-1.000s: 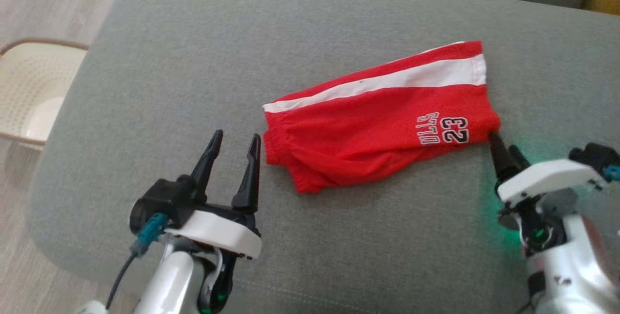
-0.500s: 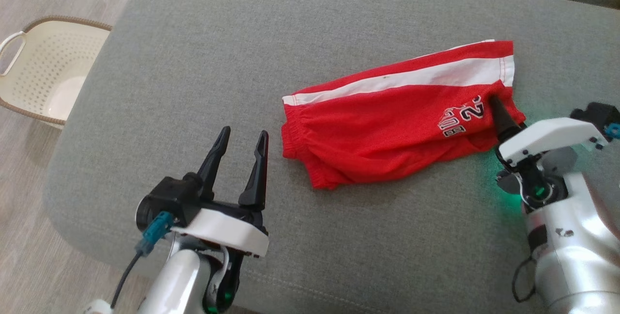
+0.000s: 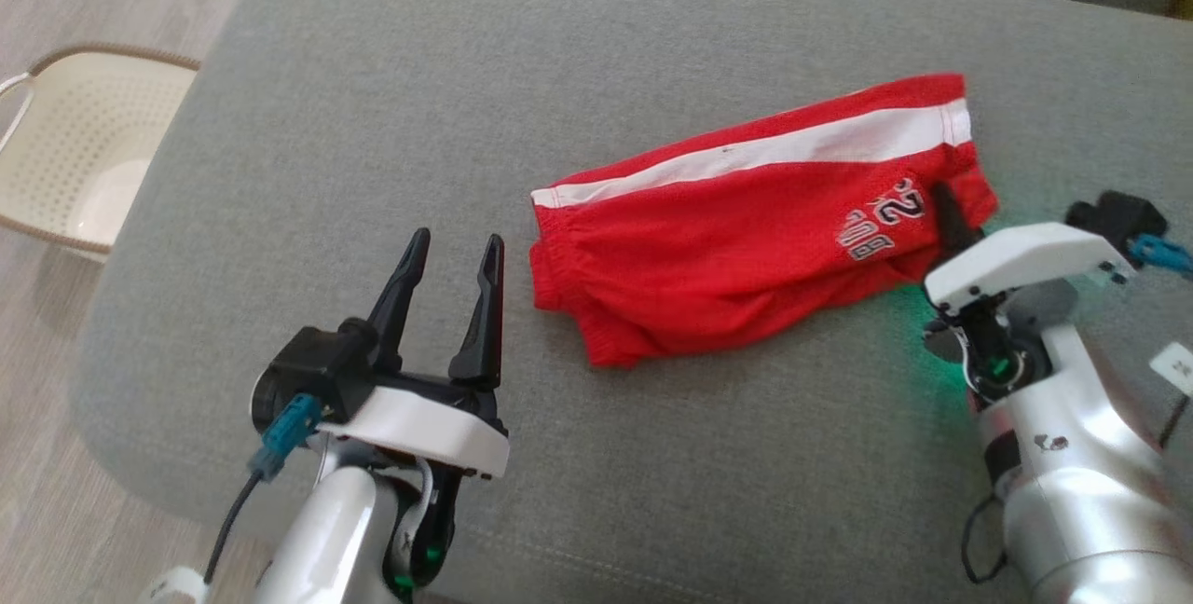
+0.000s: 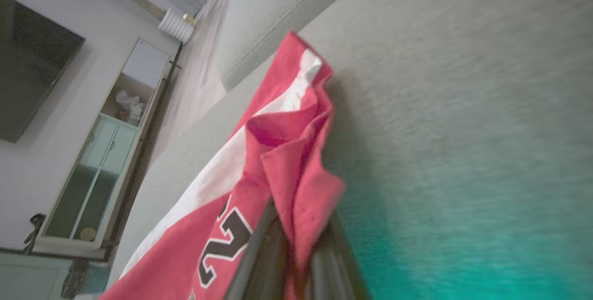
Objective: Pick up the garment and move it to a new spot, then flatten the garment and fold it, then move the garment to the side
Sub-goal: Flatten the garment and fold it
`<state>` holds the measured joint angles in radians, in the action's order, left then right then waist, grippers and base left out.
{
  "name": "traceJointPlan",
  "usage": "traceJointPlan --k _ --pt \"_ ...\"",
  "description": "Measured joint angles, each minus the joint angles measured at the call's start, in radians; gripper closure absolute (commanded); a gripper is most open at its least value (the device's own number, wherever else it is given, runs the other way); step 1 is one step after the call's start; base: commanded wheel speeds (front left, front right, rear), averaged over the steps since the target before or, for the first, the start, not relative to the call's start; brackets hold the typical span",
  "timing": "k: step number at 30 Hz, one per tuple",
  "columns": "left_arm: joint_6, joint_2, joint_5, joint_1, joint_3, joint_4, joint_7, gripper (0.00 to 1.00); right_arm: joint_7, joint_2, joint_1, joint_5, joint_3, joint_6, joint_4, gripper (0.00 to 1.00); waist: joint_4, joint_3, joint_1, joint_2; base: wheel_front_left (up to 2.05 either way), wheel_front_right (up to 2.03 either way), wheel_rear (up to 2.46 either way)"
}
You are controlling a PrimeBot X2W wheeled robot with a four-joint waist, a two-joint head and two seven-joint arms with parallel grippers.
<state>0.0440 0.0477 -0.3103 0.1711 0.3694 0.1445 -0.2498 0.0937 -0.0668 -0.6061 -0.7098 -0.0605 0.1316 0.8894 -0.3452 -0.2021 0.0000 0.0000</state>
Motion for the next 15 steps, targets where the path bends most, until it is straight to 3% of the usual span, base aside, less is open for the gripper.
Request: traceJointPlan --k 15 --pt "-0.018 0.0 0.02 -0.021 -0.034 0.016 0.0 0.0 -0.165 -0.04 0.168 0.083 -0.191 0.0 0.008 1.0 0.1 0.072 0.0 0.0 0.0 0.0 0.0"
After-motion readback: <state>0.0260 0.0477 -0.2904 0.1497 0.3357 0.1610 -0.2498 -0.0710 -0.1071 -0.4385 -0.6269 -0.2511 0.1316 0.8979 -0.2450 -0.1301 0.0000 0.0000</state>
